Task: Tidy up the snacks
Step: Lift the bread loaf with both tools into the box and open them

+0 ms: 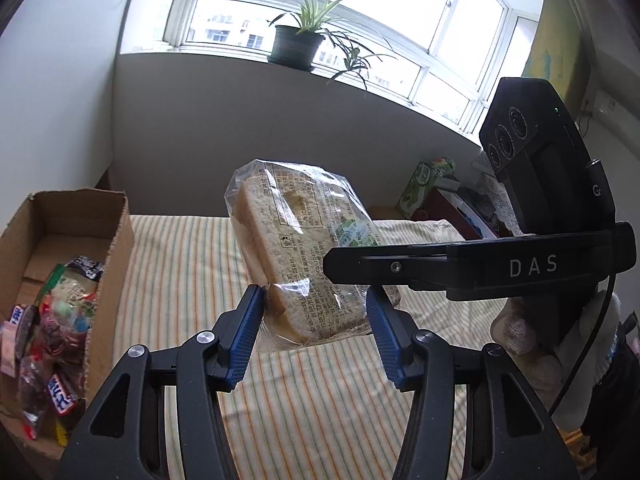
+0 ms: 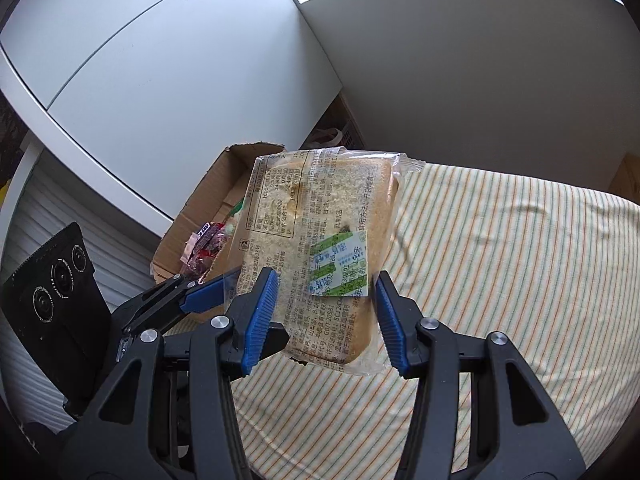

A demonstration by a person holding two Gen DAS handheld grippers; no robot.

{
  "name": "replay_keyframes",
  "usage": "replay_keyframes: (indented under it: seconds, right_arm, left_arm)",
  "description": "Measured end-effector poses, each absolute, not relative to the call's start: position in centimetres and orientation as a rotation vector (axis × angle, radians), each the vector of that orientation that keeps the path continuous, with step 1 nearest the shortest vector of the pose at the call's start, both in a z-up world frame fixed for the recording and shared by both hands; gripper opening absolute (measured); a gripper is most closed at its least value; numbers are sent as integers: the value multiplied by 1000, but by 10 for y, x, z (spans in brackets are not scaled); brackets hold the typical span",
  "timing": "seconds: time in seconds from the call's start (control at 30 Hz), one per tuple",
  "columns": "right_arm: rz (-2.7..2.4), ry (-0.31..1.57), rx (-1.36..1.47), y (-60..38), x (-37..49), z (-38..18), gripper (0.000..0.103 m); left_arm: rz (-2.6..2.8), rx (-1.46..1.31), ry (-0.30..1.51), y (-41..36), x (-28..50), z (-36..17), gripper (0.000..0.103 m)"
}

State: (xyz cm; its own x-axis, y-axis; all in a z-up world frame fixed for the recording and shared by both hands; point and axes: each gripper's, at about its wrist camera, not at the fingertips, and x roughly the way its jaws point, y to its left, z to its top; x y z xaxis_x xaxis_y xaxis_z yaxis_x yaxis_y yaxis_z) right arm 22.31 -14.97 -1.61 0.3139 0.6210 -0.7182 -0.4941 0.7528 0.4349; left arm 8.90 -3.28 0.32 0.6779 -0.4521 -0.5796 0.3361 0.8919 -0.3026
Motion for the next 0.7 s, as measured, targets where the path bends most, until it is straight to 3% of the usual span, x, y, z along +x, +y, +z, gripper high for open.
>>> replay_keyframes:
  seconds: [0.7]
  right_arm:
    - [891, 1001, -2, -3, 227, -5, 51]
  left_arm:
    - [-253, -279, 611, 87, 76, 10, 52]
